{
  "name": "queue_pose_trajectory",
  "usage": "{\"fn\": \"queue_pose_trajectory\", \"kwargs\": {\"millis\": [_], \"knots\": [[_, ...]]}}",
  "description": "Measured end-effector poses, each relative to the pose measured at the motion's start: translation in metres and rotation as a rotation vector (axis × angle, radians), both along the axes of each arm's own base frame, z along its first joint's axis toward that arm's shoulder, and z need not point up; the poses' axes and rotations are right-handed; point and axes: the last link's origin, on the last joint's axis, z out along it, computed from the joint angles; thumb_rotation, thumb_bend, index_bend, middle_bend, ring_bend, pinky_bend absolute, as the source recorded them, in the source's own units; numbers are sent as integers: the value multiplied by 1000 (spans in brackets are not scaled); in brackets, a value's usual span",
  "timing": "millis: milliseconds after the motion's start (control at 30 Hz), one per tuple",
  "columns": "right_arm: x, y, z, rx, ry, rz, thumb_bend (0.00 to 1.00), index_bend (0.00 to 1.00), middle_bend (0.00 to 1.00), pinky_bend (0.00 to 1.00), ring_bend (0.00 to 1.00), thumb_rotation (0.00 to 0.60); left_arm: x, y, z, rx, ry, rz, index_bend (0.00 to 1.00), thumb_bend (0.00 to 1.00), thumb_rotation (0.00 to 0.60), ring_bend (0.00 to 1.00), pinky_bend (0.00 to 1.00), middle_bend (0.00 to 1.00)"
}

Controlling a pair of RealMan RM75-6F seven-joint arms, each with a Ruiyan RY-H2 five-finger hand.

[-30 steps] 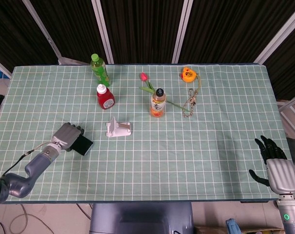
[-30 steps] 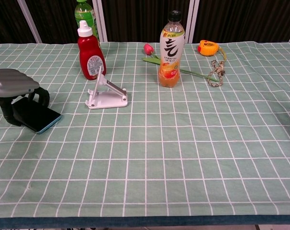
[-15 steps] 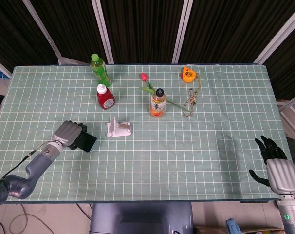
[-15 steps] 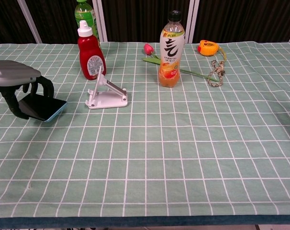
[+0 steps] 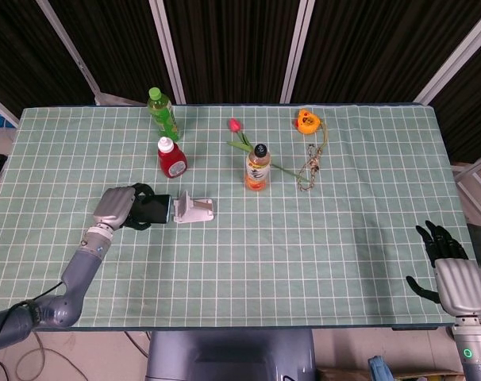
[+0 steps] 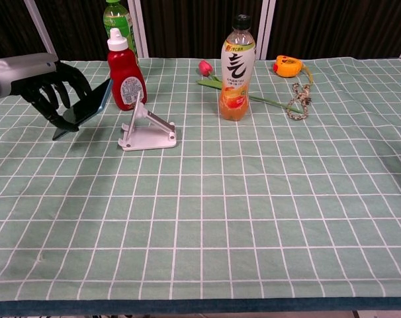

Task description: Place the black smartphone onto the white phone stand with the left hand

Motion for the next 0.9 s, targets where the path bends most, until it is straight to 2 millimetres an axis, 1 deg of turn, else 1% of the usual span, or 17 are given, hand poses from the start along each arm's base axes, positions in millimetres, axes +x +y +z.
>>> {"fn": "queue_pose_trajectory", "kwargs": {"millis": [200, 333, 667, 900], "knots": [[0, 0, 0, 0, 0, 0, 322, 94, 2, 186, 0, 600, 19, 2, -8, 25, -138, 63, 500, 275, 600, 378, 398, 583], [0, 0, 0, 1, -1, -1, 321, 93, 1, 186, 0, 600, 29, 4, -13, 37, -200, 83, 499, 276, 600, 378, 398, 583], [0, -1, 0, 1, -1, -3, 321, 94, 2, 186, 0, 600, 39, 9, -19, 10, -347, 147, 495, 275, 600, 378, 398, 579], [0, -1, 0, 2, 1, -3, 322, 94, 1, 186, 0, 600, 43, 10, -24, -51, -441, 171, 495, 275, 600, 378, 398, 578]]}}
